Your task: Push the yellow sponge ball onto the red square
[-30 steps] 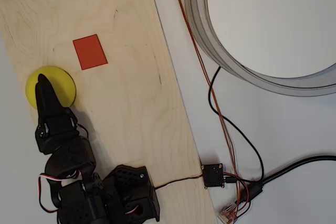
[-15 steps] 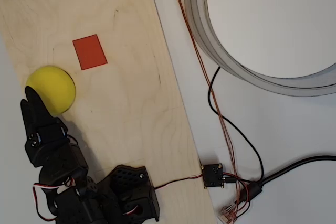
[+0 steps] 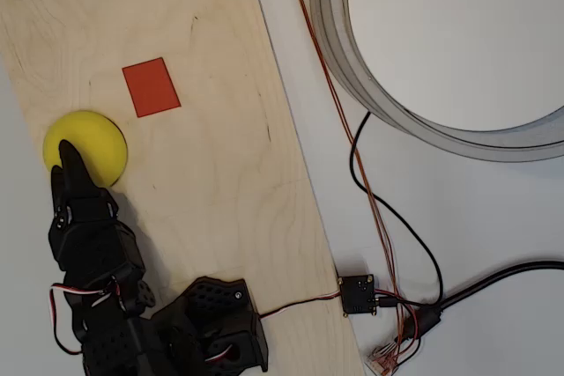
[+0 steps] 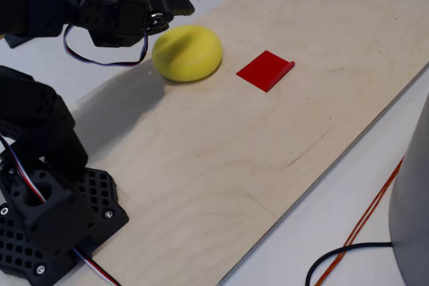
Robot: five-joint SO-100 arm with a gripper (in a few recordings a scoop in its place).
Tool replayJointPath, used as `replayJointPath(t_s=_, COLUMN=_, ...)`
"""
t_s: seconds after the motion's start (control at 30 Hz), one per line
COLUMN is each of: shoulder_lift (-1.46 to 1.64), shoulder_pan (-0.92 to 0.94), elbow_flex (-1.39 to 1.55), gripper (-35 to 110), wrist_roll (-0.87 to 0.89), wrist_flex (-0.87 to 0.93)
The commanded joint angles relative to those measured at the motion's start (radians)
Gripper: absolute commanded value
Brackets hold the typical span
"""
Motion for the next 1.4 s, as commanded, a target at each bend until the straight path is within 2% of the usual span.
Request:
replayJointPath(t_s=0.0, shoulder_lift=-0.046, shoulder_pan=0.018, elbow_flex=-0.061, gripper=19, wrist_roll=0.002, wrist_flex=0.018)
replayJointPath(t_s=0.57, shoulder_lift=-0.285, shoulder_pan=0.077, elbow_flex=-0.268, gripper=18, wrist_roll=-0.055, wrist_flex=0.066)
replayJointPath(t_s=1.37, shoulder_lift=-0.287, shoulder_pan=0.072, elbow_flex=-0.195, gripper=18, wrist_roll=-0.003, wrist_flex=0.089)
